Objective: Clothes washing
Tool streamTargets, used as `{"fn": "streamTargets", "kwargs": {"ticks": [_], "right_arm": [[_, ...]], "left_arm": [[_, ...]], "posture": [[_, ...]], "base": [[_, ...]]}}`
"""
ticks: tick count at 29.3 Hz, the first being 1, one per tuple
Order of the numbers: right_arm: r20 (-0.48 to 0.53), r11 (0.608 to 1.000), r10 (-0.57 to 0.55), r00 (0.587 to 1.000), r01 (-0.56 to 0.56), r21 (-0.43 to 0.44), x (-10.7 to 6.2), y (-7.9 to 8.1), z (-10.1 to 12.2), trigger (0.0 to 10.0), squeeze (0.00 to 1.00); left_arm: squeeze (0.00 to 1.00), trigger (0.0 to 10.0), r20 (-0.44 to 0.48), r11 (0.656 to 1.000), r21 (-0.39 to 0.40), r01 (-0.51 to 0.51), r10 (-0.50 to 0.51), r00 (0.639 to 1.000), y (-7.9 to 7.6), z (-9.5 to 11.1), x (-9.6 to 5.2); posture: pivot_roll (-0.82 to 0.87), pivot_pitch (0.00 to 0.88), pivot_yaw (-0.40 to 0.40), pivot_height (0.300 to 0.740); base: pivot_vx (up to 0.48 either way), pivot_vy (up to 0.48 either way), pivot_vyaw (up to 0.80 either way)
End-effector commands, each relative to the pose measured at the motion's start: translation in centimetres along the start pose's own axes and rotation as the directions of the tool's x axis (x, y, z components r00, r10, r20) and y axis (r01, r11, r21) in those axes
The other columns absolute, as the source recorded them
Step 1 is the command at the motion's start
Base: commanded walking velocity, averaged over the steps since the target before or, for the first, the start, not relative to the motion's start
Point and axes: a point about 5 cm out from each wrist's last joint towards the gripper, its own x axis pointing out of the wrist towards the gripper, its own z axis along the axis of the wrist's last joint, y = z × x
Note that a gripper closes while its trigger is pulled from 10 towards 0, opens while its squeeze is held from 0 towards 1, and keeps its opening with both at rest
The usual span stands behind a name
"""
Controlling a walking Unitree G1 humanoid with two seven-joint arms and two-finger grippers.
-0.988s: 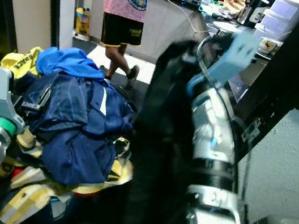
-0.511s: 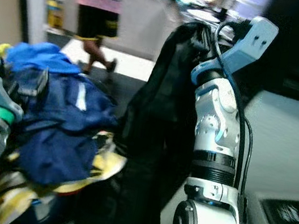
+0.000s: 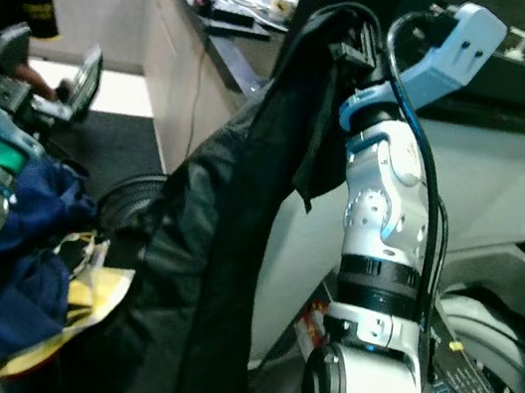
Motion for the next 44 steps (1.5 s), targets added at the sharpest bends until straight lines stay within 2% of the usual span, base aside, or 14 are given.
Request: {"fn": "streamTargets", "kwargs": {"ticks": [1, 7, 17, 26, 31, 34, 35, 38, 44], "right_arm": [[0.035, 0.999, -0.002, 0.999, 0.004, -0.037, 0.0, -0.1, 0.9, 10.0, 0.0], [0.022, 0.999, -0.017, 1.0, 0.018, -0.042, -0.2, -0.3, 0.4, 10.0, 0.0], [0.031, 0.998, -0.042, 0.999, 0.044, -0.051, 0.0, -0.7, 0.6, 10.0, 0.0], [0.036, 0.997, -0.052, 0.998, 0.054, -0.048, 0.2, -0.7, 0.6, 10.0, 0.0], [0.037, 0.997, -0.056, 0.998, 0.057, -0.043, 0.2, -0.7, 0.6, 10.0, 0.0], [0.036, 0.997, -0.058, 0.998, 0.059, -0.04, 0.2, -0.7, 0.6, 10.0, 0.0], [0.035, 0.997, -0.059, 0.998, 0.06, -0.039, 0.1, -0.7, 0.5, 10.0, 0.0], [0.031, 0.997, -0.059, 0.998, 0.06, -0.037, 0.1, -0.7, 0.4, 10.0, 0.0], [0.015, 0.999, -0.043, 0.999, 0.043, -0.029, 0.0, -0.1, -0.1, 10.0, 0.0]], "left_arm": [[0.0, 10.0, -0.005, 0.999, -0.003, 0.048, -0.048, 0.999, -0.8, -0.1, -0.1], [0.0, 10.0, -0.022, 0.996, 0.01, 0.084, -0.083, 0.996, -1.2, -0.4, -0.2], [0.0, 10.0, -0.066, 0.993, -0.029, 0.117, -0.119, 0.991, -1.7, -0.9, -0.5], [0.0, 10.0, -0.089, 0.989, -0.006, 0.148, -0.148, 0.985, -2.0, -1.2, -0.9], [0.0, 10.0, -0.102, 0.991, -0.014, 0.135, -0.135, 0.986, -1.9, -1.4, -0.8], [0.0, 10.0, -0.122, 0.994, -0.027, 0.105, -0.107, 0.987, -1.6, -1.6, -0.7], [0.0, 10.0, -0.144, 0.996, -0.054, 0.069, -0.076, 0.987, -1.3, -1.8, -0.7], [0.0, 10.0, -0.154, 0.997, -0.054, 0.05, -0.058, 0.986, -1.1, -1.8, -0.6], [0.0, 10.0, -0.16, 0.997, -0.068, 0.019, -0.03, 0.987, -0.8, -1.9, -0.9]], "posture": [[0.02, 0.0, -0.075, 0.74], [0.03, 0.0, -0.076, 0.74], [0.02, 0.002, -0.079, 0.74], [0.03, 0.012, -0.072, 0.74], [0.03, 0.014, -0.068, 0.74], [0.03, 0.015, -0.067, 0.74], [0.03, 0.017, -0.068, 0.74], [0.03, 0.018, -0.072, 0.74], [0.03, 0.019, -0.077, 0.74]], "base": [[0.0, 0.0, -0.8], [0.0, 0.0, -0.8], [0.0, 0.0, -0.8], [0.0, 0.0, -0.8], [0.0, 0.0, -0.8], [0.0, 0.0, -0.8], [0.0, 0.0, -0.8], [0.0, 0.0, -0.8], [0.0, 0.0, -0.8]]}}
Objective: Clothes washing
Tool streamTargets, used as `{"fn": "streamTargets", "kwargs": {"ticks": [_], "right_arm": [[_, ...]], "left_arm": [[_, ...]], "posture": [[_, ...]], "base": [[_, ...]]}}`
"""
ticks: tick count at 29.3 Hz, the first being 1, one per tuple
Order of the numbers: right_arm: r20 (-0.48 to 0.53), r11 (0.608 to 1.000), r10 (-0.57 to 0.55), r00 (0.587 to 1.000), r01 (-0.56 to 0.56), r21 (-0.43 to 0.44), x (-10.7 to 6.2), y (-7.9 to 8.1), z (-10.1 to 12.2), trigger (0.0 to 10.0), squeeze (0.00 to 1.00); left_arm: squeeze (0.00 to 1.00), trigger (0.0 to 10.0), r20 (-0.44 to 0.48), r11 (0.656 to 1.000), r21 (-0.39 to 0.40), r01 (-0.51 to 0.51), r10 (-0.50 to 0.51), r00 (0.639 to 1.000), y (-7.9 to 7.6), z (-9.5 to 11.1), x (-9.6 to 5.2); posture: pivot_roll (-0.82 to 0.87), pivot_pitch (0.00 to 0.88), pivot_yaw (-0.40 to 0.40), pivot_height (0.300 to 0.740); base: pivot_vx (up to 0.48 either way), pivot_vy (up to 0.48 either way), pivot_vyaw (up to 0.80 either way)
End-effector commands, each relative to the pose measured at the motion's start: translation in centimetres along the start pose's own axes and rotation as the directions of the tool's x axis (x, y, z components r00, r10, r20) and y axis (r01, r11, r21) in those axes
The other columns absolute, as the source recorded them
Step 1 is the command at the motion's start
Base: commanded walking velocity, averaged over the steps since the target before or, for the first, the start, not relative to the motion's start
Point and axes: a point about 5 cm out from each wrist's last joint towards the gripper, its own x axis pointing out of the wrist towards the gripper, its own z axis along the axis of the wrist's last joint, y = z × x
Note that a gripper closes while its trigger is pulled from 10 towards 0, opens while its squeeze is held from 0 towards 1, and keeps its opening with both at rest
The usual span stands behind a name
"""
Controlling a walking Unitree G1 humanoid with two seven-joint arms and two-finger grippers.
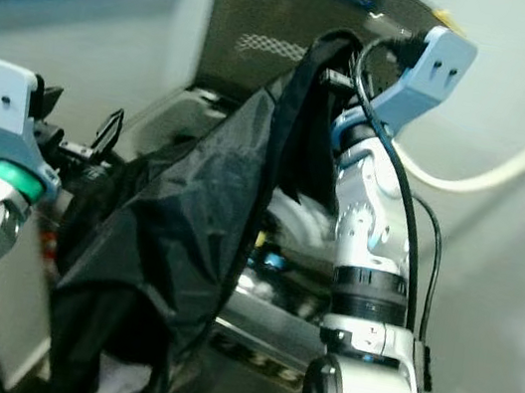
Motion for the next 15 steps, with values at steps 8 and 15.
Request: {"fn": "streamTargets", "kwargs": {"ticks": [8, 15], "right_arm": [[0.01, 1.0, 0.007, 1.0, -0.007, 0.006, 0.1, 0.43, 0.21, 10.0, 0.0], [0.008, 1.0, 0.007, 1.0, -0.007, 0.006, 0.15, 0.48, 0.21, 10.0, 0.0]], "left_arm": [[0.0, 10.0, -0.009, 0.999, -0.031, -0.012, 0.011, 1.0, -0.05, -0.06, -0.18], [0.0, 10.0, -0.016, 0.999, -0.029, -0.036, 0.035, 0.999, 0.16, -0.03, -0.26]], "posture": [[0.02, 0.019, -0.08, 0.74], [0.02, 0.018, -0.09, 0.74]], "base": [[0.0, 0.0, -0.8], [0.0, 0.0, -0.8]]}}
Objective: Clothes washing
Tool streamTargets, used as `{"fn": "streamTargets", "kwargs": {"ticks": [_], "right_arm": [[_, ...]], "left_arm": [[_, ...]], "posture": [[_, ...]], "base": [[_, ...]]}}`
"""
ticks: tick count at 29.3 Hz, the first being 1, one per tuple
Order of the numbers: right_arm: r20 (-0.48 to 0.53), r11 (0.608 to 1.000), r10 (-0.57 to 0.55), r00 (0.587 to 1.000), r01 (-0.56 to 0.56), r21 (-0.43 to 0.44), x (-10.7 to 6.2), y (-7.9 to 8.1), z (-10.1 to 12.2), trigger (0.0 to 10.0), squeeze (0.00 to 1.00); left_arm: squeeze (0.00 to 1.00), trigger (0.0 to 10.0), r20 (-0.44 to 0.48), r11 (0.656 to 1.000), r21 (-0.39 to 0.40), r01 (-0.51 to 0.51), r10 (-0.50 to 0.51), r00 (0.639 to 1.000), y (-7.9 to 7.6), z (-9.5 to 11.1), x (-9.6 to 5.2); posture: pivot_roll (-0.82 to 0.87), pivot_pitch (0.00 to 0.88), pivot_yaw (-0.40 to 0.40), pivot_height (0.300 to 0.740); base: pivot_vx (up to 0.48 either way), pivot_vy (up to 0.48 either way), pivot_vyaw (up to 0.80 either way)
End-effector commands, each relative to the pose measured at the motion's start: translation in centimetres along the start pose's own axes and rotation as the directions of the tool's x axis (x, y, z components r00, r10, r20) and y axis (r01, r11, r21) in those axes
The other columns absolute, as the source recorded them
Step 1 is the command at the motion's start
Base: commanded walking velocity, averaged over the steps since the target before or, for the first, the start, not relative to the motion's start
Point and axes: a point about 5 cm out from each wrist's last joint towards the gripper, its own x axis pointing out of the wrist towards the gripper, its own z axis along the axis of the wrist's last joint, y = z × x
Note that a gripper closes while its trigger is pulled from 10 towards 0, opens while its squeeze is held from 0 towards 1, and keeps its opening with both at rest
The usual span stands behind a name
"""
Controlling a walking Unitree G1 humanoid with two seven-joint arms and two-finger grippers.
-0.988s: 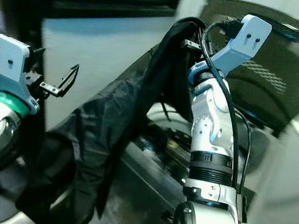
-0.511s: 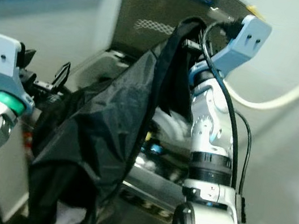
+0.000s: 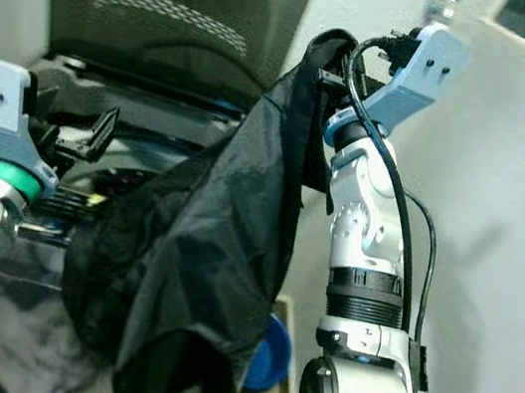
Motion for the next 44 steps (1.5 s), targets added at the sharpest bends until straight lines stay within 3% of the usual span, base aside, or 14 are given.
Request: {"fn": "streamTargets", "kwargs": {"ticks": [1, 9, 19, 35, 38, 39, 40, 41, 42, 43, 44], "right_arm": [[0.032, 1.0, -0.018, 0.999, 0.018, 0.0, 0.2, -0.4, 0.9, 10.0, 0.0], [0.035, 1.0, -0.006, 0.999, 0.005, 0.016, 0.2, 0.0, 0.8, 10.0, 0.0], [0.052, 0.998, 0.041, 0.998, -0.043, 0.036, 0.3, 0.8, 1.2, 10.0, 0.0], [0.043, 0.996, 0.057, 0.997, -0.06, 0.067, 0.5, 1.0, 1.0, 10.0, 0.0], [0.031, 0.992, 0.122, 0.992, -0.123, 0.042, 1.2, 2.2, 1.1, 10.0, 0.0], [0.052, 0.984, 0.166, 0.985, -0.169, 0.051, 1.8, 3.2, 1.8, 10.0, 0.0], [0.052, 0.984, 0.166, 0.985, -0.169, 0.051, 1.8, 3.2, 1.8, 10.0, 0.0], [0.144, 0.97, 0.186, 0.972, -0.205, 0.129, 2.6, 4.2, 3.9, 10.0, 0.0], [0.144, 0.97, 0.186, 0.972, -0.205, 0.129, 2.6, 4.2, 3.9, 10.0, 0.0], [0.252, 0.941, 0.166, 0.953, -0.23, 0.249, 3.4, 4.7, 6.5, 10.0, 0.0], [0.252, 0.941, 0.166, 0.953, -0.23, 0.249, 3.4, 4.7, 6.5, 10.0, 0.0]], "left_arm": [[0.0, 10.0, 0.002, 1.0, -0.009, 0.009, -0.009, 1.0, -0.3, 0.2, -0.1], [0.0, 10.0, 0.018, 1.0, -0.019, 0.002, -0.002, 1.0, -0.1, 0.6, -0.2], [0.0, 10.0, 0.071, 0.999, -0.039, -0.001, 0.004, 0.997, -0.1, 1.5, -0.2], [0.0, 10.0, 0.08, 1.0, -0.028, 0.0, 0.002, 0.997, -0.1, 1.9, -0.2], [0.0, 10.0, 0.089, 1.0, -0.019, -0.003, 0.004, 0.996, 0.0, 2.1, -0.2], [0.0, 10.0, 0.09, 1.0, -0.017, -0.003, 0.004, 0.996, 0.0, 2.1, -0.2], [0.0, 10.0, 0.09, 1.0, -0.017, -0.003, 0.004, 0.996, 0.0, 2.1, -0.2], [0.0, 10.0, 0.096, 1.0, -0.006, 0.003, -0.003, 0.995, -0.1, 2.2, -0.1], [0.0, 10.0, 0.096, 1.0, -0.006, 0.003, -0.003, 0.995, -0.1, 2.2, -0.1], [0.0, 10.0, 0.097, 1.0, -0.003, 0.005, -0.005, 0.995, -0.2, 2.2, -0.1], [0.0, 10.0, 0.097, 1.0, -0.003, 0.005, -0.005, 0.995, -0.2, 2.2, -0.1]], "posture": [[0.02, 0.018, -0.094, 0.74], [0.02, 0.017, -0.098, 0.74], [0.03, 0.017, -0.099, 0.74], [0.03, 0.012, -0.107, 0.74], [0.03, 0.011, -0.107, 0.74], [0.03, 0.004, -0.103, 0.74], [0.03, 0.004, -0.103, 0.74], [0.04, 0.001, -0.108, 0.74], [0.04, 0.001, -0.108, 0.74], [0.04, 0.0, -0.113, 0.74], [0.04, 0.0, -0.113, 0.74]], "base": [[0.0, 0.0, -0.8], [0.0, 0.0, -0.8], [0.0, 0.43, 0.0], [0.0, 0.0, 0.0], [0.0, 0.0, 0.0], [0.0, 0.0, 0.0], [0.0, 0.0, 0.0], [0.0, 0.0, 0.0], [0.0, 0.0, 0.0], [0.0, 0.0, 0.0], [0.0, 0.0, 0.0]]}}
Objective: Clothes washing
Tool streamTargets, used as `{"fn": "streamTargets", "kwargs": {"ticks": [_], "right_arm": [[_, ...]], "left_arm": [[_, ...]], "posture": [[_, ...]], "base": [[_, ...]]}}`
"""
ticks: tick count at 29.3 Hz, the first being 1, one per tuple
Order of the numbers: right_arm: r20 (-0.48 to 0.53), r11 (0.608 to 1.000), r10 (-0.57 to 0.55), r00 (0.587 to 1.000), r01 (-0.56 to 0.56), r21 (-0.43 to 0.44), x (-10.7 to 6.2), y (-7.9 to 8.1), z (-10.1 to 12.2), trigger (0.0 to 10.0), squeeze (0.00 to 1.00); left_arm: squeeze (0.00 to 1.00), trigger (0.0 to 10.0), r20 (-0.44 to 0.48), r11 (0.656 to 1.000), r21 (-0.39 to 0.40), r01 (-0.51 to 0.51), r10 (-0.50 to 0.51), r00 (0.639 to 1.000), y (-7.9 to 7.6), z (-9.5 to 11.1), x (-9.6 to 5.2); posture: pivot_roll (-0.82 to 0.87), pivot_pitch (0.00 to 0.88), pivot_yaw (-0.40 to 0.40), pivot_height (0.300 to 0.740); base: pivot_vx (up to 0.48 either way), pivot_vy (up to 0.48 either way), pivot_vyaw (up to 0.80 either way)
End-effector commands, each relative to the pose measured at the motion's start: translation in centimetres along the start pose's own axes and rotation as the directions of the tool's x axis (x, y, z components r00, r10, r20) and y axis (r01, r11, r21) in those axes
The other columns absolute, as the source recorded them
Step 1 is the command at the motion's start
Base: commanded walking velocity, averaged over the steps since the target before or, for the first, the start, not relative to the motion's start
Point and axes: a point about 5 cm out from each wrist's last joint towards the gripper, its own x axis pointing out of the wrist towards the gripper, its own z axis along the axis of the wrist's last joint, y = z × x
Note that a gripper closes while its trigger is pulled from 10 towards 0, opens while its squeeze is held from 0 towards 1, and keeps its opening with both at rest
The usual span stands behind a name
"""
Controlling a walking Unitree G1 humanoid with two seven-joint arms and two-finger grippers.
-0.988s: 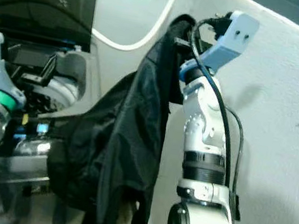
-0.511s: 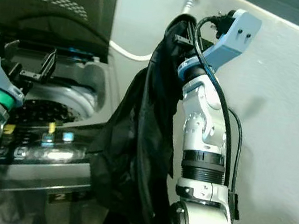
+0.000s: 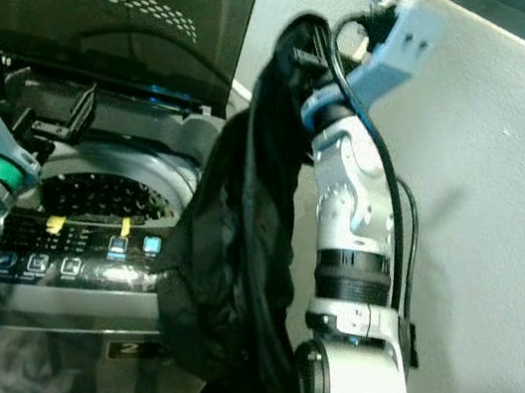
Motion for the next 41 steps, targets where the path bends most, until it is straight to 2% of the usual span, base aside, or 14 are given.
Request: {"fn": "streamTargets", "kwargs": {"ticks": [1, 6, 10, 11, 12, 14, 16, 19, 21, 24, 28, 30, 36, 41], "right_arm": [[0.17, 0.991, 0.0, 0.986, -0.022, 0.129, 1.2, 0.6, 4.0, 10.0, 0.0], [0.059, 0.995, 0.043, 0.997, -0.049, 0.09, 1.5, 0.9, 2.8, 10.0, 0.0], [0.078, 0.985, 0.076, 0.994, -0.087, 0.149, 1.4, 1.6, 2.6, 10.0, 0.0], [0.146, 0.966, 0.103, 0.984, -0.134, 0.22, 1.8, 2.4, 3.9, 10.0, 0.0], [0.146, 0.966, 0.103, 0.984, -0.134, 0.22, 1.8, 2.4, 3.9, 10.0, 0.0], [0.271, 0.915, 0.124, 0.955, -0.215, 0.341, 2.6, 3.4, 6.7, 10.0, 0.0], [0.285, 0.908, 0.136, 0.949, -0.235, 0.348, 2.8, 3.6, 7.3, 10.0, 0.0], [0.217, 0.944, 0.143, 0.966, -0.199, 0.265, 3.0, 3.3, 6.3, 10.0, 0.0], [0.217, 0.944, 0.143, 0.966, -0.199, 0.265, 3.0, 3.3, 6.3, 10.0, 0.0], [0.111, 0.972, 0.116, 0.987, -0.135, 0.19, 2.6, 2.3, 3.6, 10.0, 0.0], [0.064, 0.981, 0.091, 0.994, -0.101, 0.164, 2.2, 1.6, 2.2, 10.0, 0.0], [0.005, 0.989, 0.044, 0.999, -0.045, 0.141, 1.5, 0.5, 0.6, 10.0, 0.0], [-0.013, 0.99, 0.027, 1.0, -0.025, 0.139, 1.2, 0.1, 0.1, 10.0, 0.0], [-0.024, 0.988, 0.043, 0.999, -0.039, 0.152, 1.2, 0.4, 0.0, 10.0, 0.0]], "left_arm": [[0.0, 10.0, 0.014, 1.0, 0.012, 0.008, -0.009, 1.0, -0.2, 0.3, 0.1], [0.0, 10.0, 0.012, 1.0, 0.007, 0.002, -0.002, 1.0, -0.2, 0.2, -0.1], [0.0, 10.0, 0.014, 1.0, 0.011, -0.001, 0.0, 1.0, 0.0, 0.3, -0.2], [0.0, 10.0, 0.015, 1.0, 0.012, -0.003, 0.003, 1.0, 0.1, 0.4, -0.2], [0.0, 10.0, 0.015, 1.0, 0.012, -0.003, 0.003, 1.0, 0.1, 0.4, -0.2], [0.0, 10.0, 0.016, 1.0, 0.017, -0.006, 0.005, 1.0, 0.2, 0.5, -0.2], [0.0, 10.0, 0.019, 1.0, 0.029, -0.006, 0.005, 1.0, 0.2, 0.5, -0.2], [0.0, 10.0, 0.009, 0.999, 0.032, -0.008, 0.008, 1.0, 0.2, 0.3, 0.0], [0.0, 10.0, 0.009, 0.999, 0.032, -0.008, 0.008, 1.0, 0.2, 0.3, 0.0], [0.0, 10.0, -0.011, 0.999, 0.049, -0.021, 0.021, 1.0, 0.4, 0.0, 0.1], [0.0, 10.0, -0.017, 0.998, 0.061, -0.023, 0.024, 1.0, 0.4, -0.2, 0.2], [0.0, 10.0, -0.031, 0.992, 0.123, -0.038, 0.042, 0.999, 0.6, -0.3, 0.1], [0.0, 10.0, -0.042, 0.989, 0.138, -0.057, 0.064, 0.997, 0.9, -0.5, 0.0], [0.0, 10.0, -0.045, 0.994, 0.082, -0.075, 0.079, 0.996, 1.4, -0.7, 0.0]], "posture": [[0.04, 0.0, -0.116, 0.74], [0.05, 0.0, -0.124, 0.74], [0.05, 0.0, -0.124, 0.74], [0.05, 0.0, -0.12, 0.74], [0.05, 0.0, -0.12, 0.74], [0.05, 0.002, -0.113, 0.74], [0.05, 0.002, -0.11, 0.74], [0.05, 0.002, -0.107, 0.74], [0.05, 0.002, -0.107, 0.74], [0.04, 0.006, -0.106, 0.74], [0.04, 0.007, -0.106, 0.74], [0.04, 0.013, -0.11, 0.74], [0.04, 0.016, -0.106, 0.74], [0.03, 0.014, -0.099, 0.74]], "base": [[0.0, 0.364, 0.0], [0.0, 0.457, 0.0], [0.0, 0.48, 0.0], [0.0, 0.48, 0.0], [0.0, 0.48, 0.0], [0.0, 0.48, 0.0], [0.0, 0.24, 0.0], [0.0, 0.0, 0.0], [0.0, 0.0, 0.0], [0.0, 0.0, 0.0], [0.0, 0.0, 0.0], [0.0, -0.24, 0.0], [0.0, -0.456, 0.0], [0.0, 0.0, 0.0]]}}
